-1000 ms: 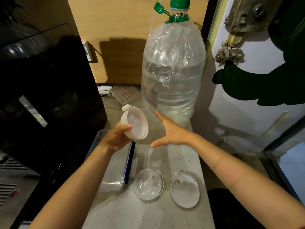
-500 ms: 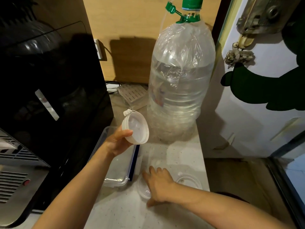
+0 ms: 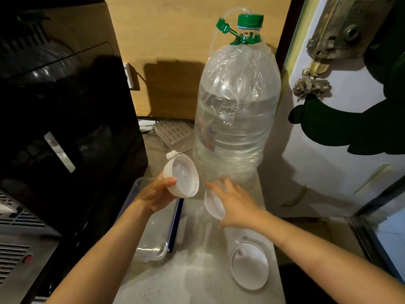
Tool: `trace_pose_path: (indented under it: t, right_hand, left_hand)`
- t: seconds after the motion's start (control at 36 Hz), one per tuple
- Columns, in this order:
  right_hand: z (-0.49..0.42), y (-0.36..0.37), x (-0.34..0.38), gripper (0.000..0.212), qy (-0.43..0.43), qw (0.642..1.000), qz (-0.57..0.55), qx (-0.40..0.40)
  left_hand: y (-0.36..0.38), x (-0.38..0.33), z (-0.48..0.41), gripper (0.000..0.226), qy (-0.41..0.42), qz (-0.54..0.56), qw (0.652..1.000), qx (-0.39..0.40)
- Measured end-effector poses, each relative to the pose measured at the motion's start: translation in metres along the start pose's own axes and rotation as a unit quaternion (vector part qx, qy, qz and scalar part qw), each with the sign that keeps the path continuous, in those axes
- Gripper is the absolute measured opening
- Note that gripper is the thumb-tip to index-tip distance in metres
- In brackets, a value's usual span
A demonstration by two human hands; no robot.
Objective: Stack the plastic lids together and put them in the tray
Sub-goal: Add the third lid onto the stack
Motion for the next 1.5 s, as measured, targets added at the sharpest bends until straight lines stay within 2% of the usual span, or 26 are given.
trace_pose_path:
  t: [0.17,0.28,0.33,0.47,0.58,0.72,0.86,0.97,1.14,1.42,1.5]
  right_hand:
    - [0.020,-0.066,0.003,0.100,-0.084,0.987,0.068,-0.120]
    - [0.030,-0.090,0.021,0.094,-0.208,0.944,0.123,-0.223]
    - [0.028,-0.093,0.024,0.091,-0.253,0.926,0.144,-0.241]
    - [0.021,-0.094,0.032,0.093,-0.314,0.895,0.212,-0.237]
    - [0.021,-0.096,0.039,0.091,-0.348,0.873,0.248,-0.235]
    - [0.018,-0.099,0.045,0.088,-0.366,0.853,0.279,-0.246]
    - [0.015,-0.098,0.046,0.091,-0.373,0.852,0.278,-0.242]
    - [0.012,-0.096,0.045,0.095,-0.369,0.847,0.300,-0.238]
    - [0.013,-0.094,0.047,0.097,-0.374,0.836,0.334,-0.224]
    - [0.007,-0.083,0.041,0.091,-0.407,0.829,0.319,-0.212]
    - [0.007,-0.081,0.039,0.089,-0.410,0.824,0.328,-0.213]
  left_hand:
    - [0.006,0.001,-0.012,0.096,-0.013,0.001,0.999,0.049]
    - [0.010,0.003,-0.020,0.099,-0.027,0.006,0.996,0.086]
    - [0.013,0.002,-0.024,0.106,-0.033,0.001,0.994,0.102]
    - [0.023,-0.004,-0.030,0.098,-0.033,0.006,0.987,0.157]
    - [0.025,-0.010,-0.033,0.106,-0.030,-0.001,0.985,0.169]
    - [0.037,-0.017,-0.032,0.093,-0.033,-0.010,0.977,0.209]
    - [0.041,-0.020,-0.032,0.068,-0.034,0.001,0.973,0.229]
    - [0.042,-0.020,-0.032,0.076,-0.033,-0.005,0.974,0.222]
    - [0.048,-0.019,-0.032,0.061,-0.031,-0.013,0.973,0.228]
    - [0.053,-0.013,-0.032,0.078,-0.029,-0.035,0.976,0.213]
    - [0.054,-0.010,-0.031,0.073,-0.024,-0.034,0.976,0.212]
Point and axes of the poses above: each hand's wrist, its own z-axis away from the middle knuckle, its own y-axis out of the palm, x = y × z, the point moved 6 cm from there along -z, towards the middle knuckle, and after that the axes turned 12 degrees about x, right-handed, at the moved point
